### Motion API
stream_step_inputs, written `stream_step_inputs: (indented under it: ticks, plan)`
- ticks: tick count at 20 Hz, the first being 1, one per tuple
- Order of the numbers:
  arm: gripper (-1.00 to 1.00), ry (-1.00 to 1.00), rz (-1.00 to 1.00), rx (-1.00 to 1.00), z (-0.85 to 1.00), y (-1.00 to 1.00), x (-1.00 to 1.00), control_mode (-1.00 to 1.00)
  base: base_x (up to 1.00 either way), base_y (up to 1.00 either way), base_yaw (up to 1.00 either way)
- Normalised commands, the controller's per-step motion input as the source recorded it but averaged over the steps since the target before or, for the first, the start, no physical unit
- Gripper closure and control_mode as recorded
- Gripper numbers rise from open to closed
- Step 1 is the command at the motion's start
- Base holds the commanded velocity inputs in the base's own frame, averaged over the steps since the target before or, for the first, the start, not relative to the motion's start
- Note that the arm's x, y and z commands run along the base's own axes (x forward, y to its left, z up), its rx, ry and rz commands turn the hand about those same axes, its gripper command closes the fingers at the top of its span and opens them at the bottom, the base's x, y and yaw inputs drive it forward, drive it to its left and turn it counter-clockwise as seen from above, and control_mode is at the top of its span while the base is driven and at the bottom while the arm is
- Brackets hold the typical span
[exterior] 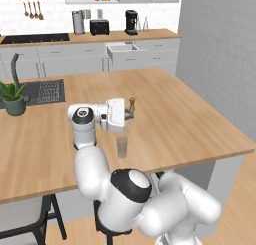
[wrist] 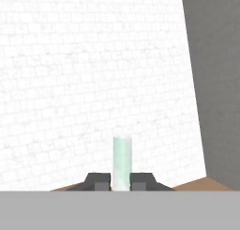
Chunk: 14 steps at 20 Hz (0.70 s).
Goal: Take a straw from the drawer in front and place it inside the glass cup on the dining counter.
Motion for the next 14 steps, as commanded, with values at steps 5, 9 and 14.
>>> stream_step_inputs:
  ticks: [5, 9, 14]
  plan:
    - [1.0, 0.0, -0.01, 0.0, -0.11, 0.05, 0.0, -1.0, 0.0, 0.0, 0.0]
    - [1.0, 0.0, -0.01, 0.0, -0.07, 0.03, 0.02, -1.0, 0.0, 0.0, 0.0]
    - [1.0, 0.01, -0.01, 0.0, -0.09, 0.01, 0.06, -1.0, 0.0, 0.0, 0.0]
